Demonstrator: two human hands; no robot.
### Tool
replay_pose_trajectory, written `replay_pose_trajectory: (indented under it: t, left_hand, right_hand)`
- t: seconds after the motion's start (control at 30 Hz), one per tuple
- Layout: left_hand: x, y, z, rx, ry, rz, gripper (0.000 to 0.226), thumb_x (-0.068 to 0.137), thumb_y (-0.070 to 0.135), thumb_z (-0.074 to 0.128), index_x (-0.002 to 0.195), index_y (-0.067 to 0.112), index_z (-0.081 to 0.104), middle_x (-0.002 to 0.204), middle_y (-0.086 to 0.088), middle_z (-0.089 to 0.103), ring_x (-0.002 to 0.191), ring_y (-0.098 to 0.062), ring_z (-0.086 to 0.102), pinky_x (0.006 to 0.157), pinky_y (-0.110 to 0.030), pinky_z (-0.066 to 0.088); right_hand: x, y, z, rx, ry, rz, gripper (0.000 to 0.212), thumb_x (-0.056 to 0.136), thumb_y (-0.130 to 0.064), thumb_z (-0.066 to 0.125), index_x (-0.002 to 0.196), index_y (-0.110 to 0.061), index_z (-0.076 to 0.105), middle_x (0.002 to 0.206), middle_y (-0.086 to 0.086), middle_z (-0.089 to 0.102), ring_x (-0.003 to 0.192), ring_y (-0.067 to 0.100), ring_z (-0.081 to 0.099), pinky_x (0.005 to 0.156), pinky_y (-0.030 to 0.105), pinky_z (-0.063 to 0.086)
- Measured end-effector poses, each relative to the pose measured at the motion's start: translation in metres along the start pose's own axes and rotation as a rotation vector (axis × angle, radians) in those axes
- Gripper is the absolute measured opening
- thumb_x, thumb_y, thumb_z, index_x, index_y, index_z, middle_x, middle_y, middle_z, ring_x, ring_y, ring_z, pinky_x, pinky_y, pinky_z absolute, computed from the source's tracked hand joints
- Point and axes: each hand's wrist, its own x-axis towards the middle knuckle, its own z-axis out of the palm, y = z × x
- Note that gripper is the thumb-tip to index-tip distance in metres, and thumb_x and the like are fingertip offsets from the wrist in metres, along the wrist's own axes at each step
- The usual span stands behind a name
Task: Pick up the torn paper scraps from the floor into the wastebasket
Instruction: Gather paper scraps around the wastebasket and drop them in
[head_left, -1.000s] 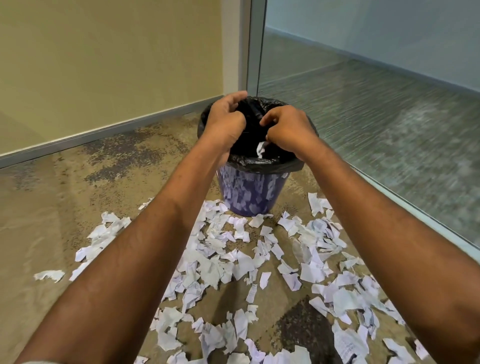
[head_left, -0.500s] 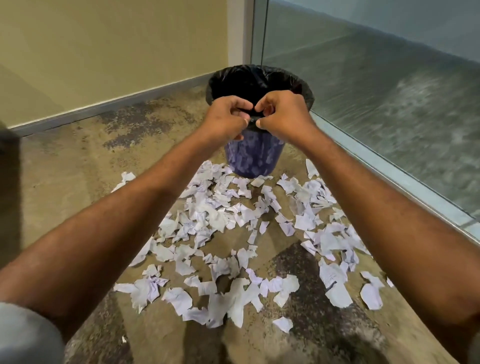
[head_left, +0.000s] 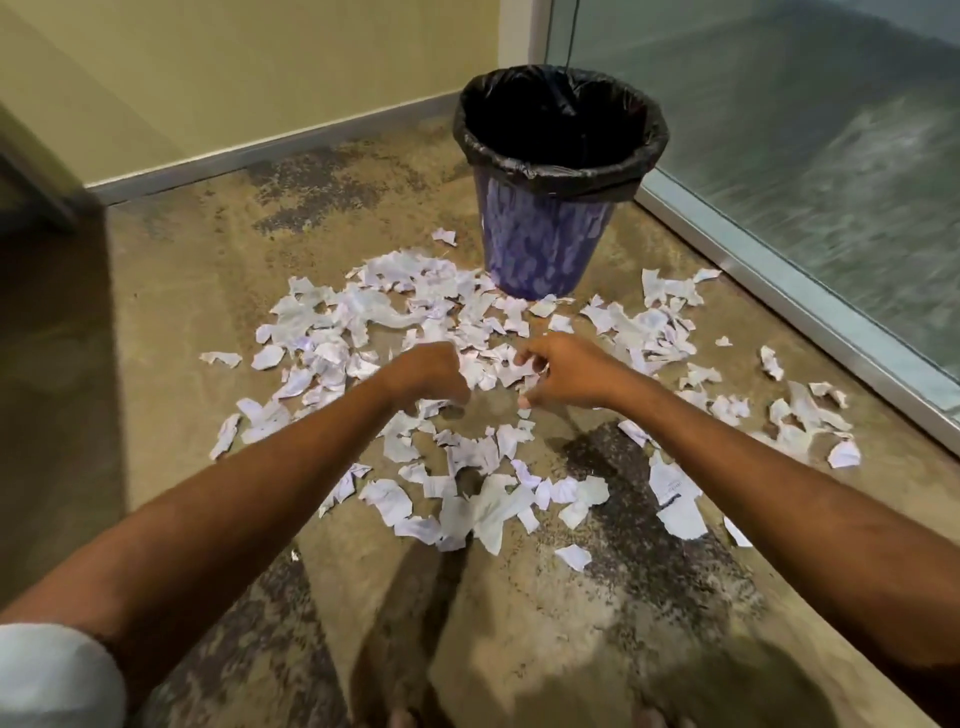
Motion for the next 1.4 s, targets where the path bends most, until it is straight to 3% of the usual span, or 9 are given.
replay_pose_trajectory:
  t: [0.07, 0.3, 0.4, 0.5, 0.67, 0.83, 1.07, 1.2, 1.4]
  left_hand:
    - [-0.006, -0.017, 0.026, 0.106, -0.054, -0.028, 0.062, 0.090, 0.027, 0.082, 0.142, 0.005, 0.056, 0.132, -0.013, 0.062, 0.105, -0.024, 0.060, 0.063, -0.027, 0.054]
    - [-0.019, -0.065, 0.099, 0.321, -0.130, 0.006, 0.118, 0.067, 0.063, 0.091, 0.161, 0.024, 0.029, 0.159, -0.016, 0.034, 0.146, -0.036, 0.034, 0.107, -0.042, 0.042]
    - [-0.017, -0.069, 0.120, 0.285, -0.079, 0.029, 0.129, 0.064, 0.056, 0.095, 0.164, 0.028, 0.020, 0.163, -0.016, 0.023, 0.149, -0.038, 0.031, 0.110, -0.048, 0.049]
    - [-0.007, -0.069, 0.134, 0.272, -0.003, 0.070, 0.117, 0.071, 0.038, 0.095, 0.162, 0.026, 0.024, 0.158, -0.016, 0.032, 0.142, -0.034, 0.040, 0.102, -0.047, 0.056]
    - [0.004, -0.066, 0.138, 0.254, 0.094, 0.155, 0.081, 0.087, 0.020, 0.082, 0.155, 0.022, 0.039, 0.139, -0.013, 0.053, 0.117, -0.030, 0.059, 0.090, -0.042, 0.061]
    - [0.011, -0.065, 0.140, 0.253, 0.111, 0.235, 0.087, 0.091, 0.013, 0.077, 0.161, 0.037, 0.031, 0.136, -0.013, 0.053, 0.106, -0.027, 0.063, 0.076, -0.031, 0.053]
    - [0.014, -0.065, 0.142, 0.108, 0.163, 0.244, 0.043, 0.085, 0.021, 0.086, 0.124, 0.026, 0.068, 0.116, -0.002, 0.058, 0.098, -0.020, 0.059, 0.071, -0.027, 0.043]
    - [0.015, -0.066, 0.135, 0.073, 0.193, 0.247, 0.032, 0.088, 0.017, 0.082, 0.118, 0.022, 0.071, 0.106, -0.001, 0.059, 0.094, -0.020, 0.058, 0.067, -0.025, 0.039]
    - [0.015, -0.073, 0.125, 0.065, 0.179, 0.262, 0.026, 0.087, 0.013, 0.083, 0.111, 0.016, 0.074, 0.108, -0.004, 0.071, 0.097, -0.022, 0.065, 0.074, -0.030, 0.053]
  right_hand:
    - [-0.004, 0.009, 0.018, -0.050, -0.112, 0.026, 0.061, 0.080, -0.030, 0.092, 0.133, -0.019, 0.065, 0.122, 0.003, 0.062, 0.106, 0.021, 0.061, 0.089, 0.037, 0.055]
    - [-0.022, 0.033, 0.076, -0.324, -0.373, 0.085, 0.071, 0.068, -0.040, 0.099, 0.116, -0.016, 0.053, 0.120, 0.006, 0.056, 0.096, 0.023, 0.058, 0.071, 0.037, 0.050]
    - [-0.035, 0.040, 0.097, -0.387, -0.418, 0.102, 0.095, 0.065, -0.041, 0.100, 0.140, -0.018, 0.048, 0.141, 0.006, 0.051, 0.117, 0.029, 0.059, 0.087, 0.039, 0.051]
    - [-0.047, 0.043, 0.113, -0.389, -0.350, 0.083, 0.101, 0.068, -0.027, 0.099, 0.150, -0.017, 0.040, 0.149, 0.011, 0.046, 0.131, 0.036, 0.058, 0.105, 0.049, 0.053]
    - [-0.050, 0.049, 0.116, -0.278, -0.228, -0.006, 0.050, 0.084, -0.008, 0.080, 0.126, -0.021, 0.055, 0.126, 0.005, 0.054, 0.107, 0.026, 0.063, 0.090, 0.039, 0.057]
    - [-0.040, 0.046, 0.114, 0.077, -0.152, 0.128, 0.026, 0.084, 0.010, 0.067, 0.098, -0.012, 0.063, 0.092, 0.001, 0.060, 0.080, 0.023, 0.066, 0.076, 0.049, 0.062]
    - [-0.040, 0.035, 0.123, 0.122, -0.242, 0.078, 0.079, 0.073, -0.047, 0.094, 0.135, -0.029, 0.048, 0.127, 0.003, 0.048, 0.108, 0.022, 0.060, 0.093, 0.045, 0.058]
    - [-0.045, 0.028, 0.143, -0.079, -0.155, -0.008, 0.101, 0.066, -0.073, 0.085, 0.148, -0.037, 0.038, 0.139, 0.002, 0.046, 0.122, 0.024, 0.054, 0.094, 0.046, 0.054]
    - [-0.043, 0.025, 0.162, -0.157, -0.014, -0.052, 0.043, 0.091, -0.032, 0.077, 0.130, -0.024, 0.059, 0.126, 0.005, 0.050, 0.111, 0.026, 0.057, 0.083, 0.040, 0.055]
